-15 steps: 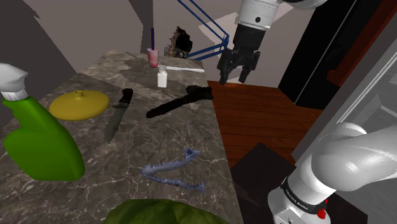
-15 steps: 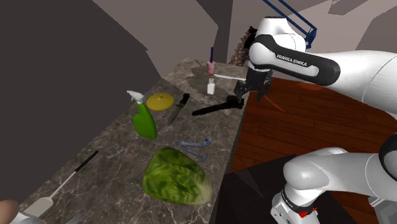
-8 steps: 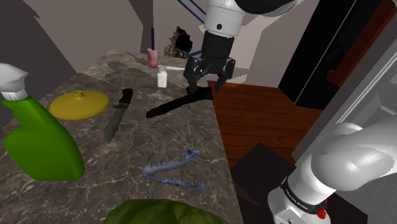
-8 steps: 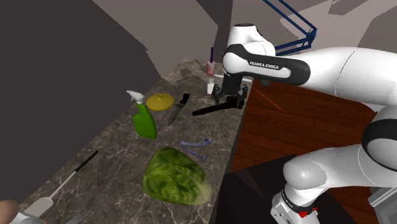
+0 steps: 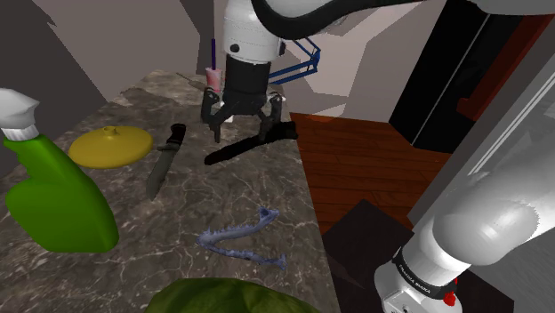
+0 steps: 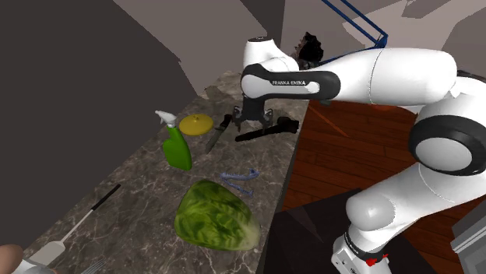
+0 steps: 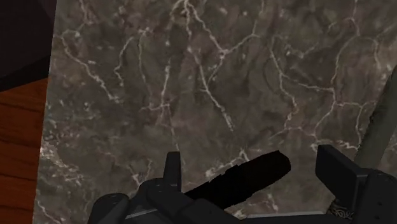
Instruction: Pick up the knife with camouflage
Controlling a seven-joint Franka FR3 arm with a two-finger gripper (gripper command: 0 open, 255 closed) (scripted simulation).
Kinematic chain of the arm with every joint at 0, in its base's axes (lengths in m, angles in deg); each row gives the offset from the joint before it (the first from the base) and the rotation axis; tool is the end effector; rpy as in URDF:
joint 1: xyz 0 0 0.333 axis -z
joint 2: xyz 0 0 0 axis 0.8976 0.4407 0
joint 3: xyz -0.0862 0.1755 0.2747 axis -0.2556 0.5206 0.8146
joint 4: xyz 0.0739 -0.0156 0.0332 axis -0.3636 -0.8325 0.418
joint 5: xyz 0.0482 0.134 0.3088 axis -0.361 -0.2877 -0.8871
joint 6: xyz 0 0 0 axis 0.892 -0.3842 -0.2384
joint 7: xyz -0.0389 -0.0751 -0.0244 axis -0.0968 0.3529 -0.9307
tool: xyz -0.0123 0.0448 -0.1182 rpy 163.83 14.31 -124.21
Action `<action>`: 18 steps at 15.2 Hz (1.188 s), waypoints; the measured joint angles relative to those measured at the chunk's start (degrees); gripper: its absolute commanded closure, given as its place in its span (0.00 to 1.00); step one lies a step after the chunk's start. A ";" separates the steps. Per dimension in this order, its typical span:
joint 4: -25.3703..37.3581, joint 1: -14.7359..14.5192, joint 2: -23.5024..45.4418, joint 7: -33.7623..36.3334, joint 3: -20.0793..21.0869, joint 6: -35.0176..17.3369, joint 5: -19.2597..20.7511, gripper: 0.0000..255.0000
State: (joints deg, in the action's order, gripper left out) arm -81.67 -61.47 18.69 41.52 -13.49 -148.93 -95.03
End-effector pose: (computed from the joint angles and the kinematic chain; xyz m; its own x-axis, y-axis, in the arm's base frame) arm 0.3512 0.2534 0.5403 0.9250 -0.3800 0.0058 -0.3793 -0.9240 -0.0493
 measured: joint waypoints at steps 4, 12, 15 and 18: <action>6.97 0.75 9.84 10.88 5.15 -1.84 5.46 0.00; 26.67 -6.10 33.71 32.91 7.88 -0.07 22.24 0.00; 29.01 -7.69 36.65 35.14 7.21 0.00 24.19 0.00; 27.46 -7.78 37.31 35.63 6.94 -2.05 24.74 0.00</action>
State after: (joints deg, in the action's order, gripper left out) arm -54.21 -69.25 56.00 77.15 -6.55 -150.98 -70.30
